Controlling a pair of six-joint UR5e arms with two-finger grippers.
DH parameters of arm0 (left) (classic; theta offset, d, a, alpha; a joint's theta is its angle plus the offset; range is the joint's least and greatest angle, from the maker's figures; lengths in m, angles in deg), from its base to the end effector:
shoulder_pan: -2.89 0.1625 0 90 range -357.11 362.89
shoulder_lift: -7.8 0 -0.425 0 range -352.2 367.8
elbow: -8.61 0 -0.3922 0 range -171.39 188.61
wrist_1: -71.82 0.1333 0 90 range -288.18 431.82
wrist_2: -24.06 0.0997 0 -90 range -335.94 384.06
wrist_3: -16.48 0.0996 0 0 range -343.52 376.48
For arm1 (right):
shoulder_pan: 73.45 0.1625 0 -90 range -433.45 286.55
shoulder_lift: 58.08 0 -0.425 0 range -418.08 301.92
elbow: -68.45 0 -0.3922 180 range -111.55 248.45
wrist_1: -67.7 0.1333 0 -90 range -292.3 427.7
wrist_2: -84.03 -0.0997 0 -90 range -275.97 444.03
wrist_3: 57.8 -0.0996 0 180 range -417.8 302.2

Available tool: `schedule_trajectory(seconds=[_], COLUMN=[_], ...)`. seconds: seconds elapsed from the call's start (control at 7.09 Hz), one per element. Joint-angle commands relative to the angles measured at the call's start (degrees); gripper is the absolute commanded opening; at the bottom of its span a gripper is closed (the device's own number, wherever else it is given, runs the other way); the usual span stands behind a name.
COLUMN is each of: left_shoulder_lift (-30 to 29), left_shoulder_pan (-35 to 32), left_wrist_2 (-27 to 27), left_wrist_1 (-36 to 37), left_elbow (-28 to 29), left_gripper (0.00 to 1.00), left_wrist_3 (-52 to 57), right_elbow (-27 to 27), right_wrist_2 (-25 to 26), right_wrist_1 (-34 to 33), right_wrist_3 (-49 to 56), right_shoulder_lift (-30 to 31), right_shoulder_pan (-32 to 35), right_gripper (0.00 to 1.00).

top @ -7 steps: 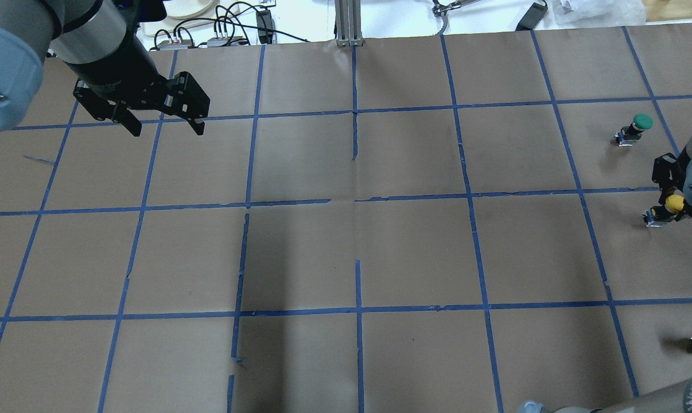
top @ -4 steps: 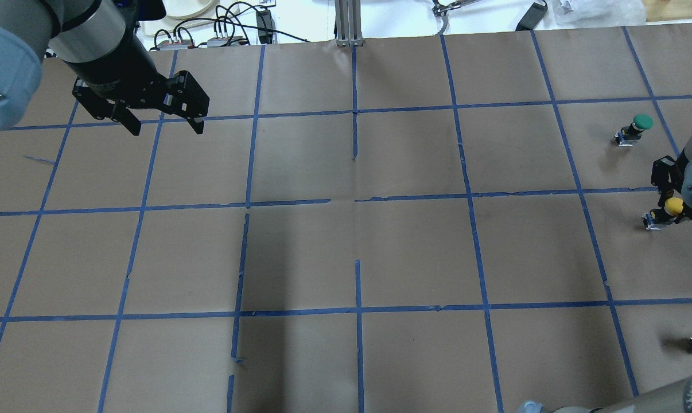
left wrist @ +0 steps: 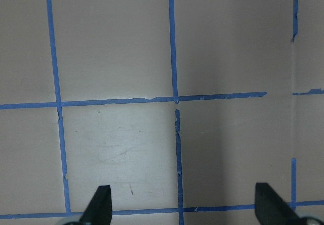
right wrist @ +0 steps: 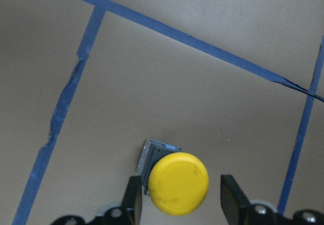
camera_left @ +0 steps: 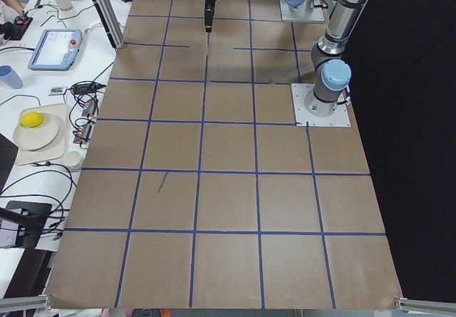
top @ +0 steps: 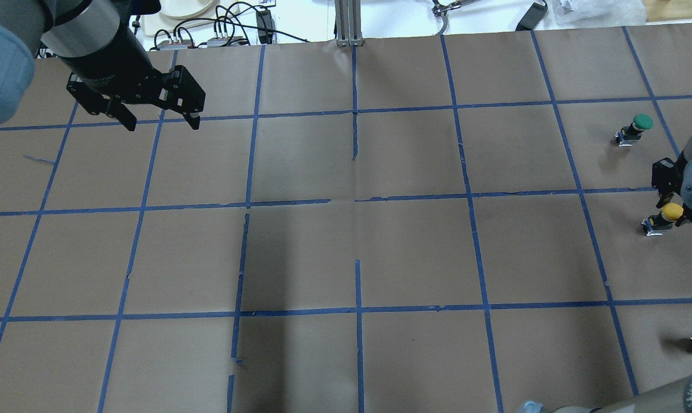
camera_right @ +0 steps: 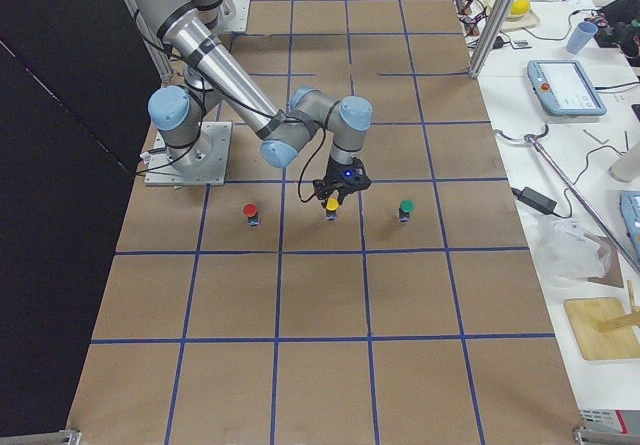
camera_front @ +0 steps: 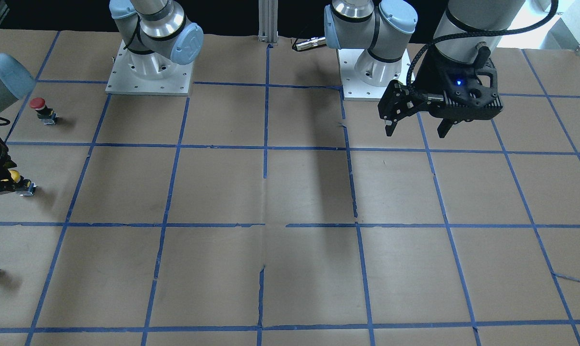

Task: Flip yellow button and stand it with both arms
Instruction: 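Open the right gripper to release the standing button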

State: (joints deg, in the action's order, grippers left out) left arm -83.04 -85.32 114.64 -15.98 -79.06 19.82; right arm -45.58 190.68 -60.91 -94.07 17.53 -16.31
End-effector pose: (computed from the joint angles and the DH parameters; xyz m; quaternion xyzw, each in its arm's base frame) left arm -0.1165 -0.5081 0.5047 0.0134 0.9994 -0.0319 0.0065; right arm -0.1903 -0.4877 0.2354 -0.5616 -0.8147 0.0059 0.1447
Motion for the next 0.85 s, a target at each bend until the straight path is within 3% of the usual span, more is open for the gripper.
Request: schedule_trajectory(seconds=[0.0, 0.14, 0.28, 0.56, 0.71], left_shoulder_lift=[0.22, 0.39, 0.31, 1.18, 1.1], left_shoulder_pan=[-0.04, -0.04, -0.38, -0.74, -0.74], left_wrist_2=[-0.05, -0.66, -0.76, -3.37, -3.83], left_wrist_1=[-0.09, -0.52, -2.27, -4.31, -4.48], left_elbow=[0.04, 0.04, 0.04, 0.13, 0.04], left_gripper=[1.0, 1.0, 1.0, 1.0, 1.0], left_wrist_3=[0.0, 0.09, 0.09, 0.09, 0.09], right_elbow=[0.99, 2.13, 5.01, 15.97, 19.95], right_wrist_2=[0.84, 0.75, 0.06, -3.02, -4.16], right_wrist_1=[1.17, 2.12, 8.05, 27.01, 31.44], right_wrist_3=[7.38, 10.49, 11.3, 12.27, 14.28], right_shoulder_lift=[3.12, 4.62, 6.2, 6.31, 6.83], right_shoulder_pan=[0.07, 0.07, 0.42, 4.61, 9.34], right_gripper=[0.93, 0.99, 1.0, 1.0, 1.0])
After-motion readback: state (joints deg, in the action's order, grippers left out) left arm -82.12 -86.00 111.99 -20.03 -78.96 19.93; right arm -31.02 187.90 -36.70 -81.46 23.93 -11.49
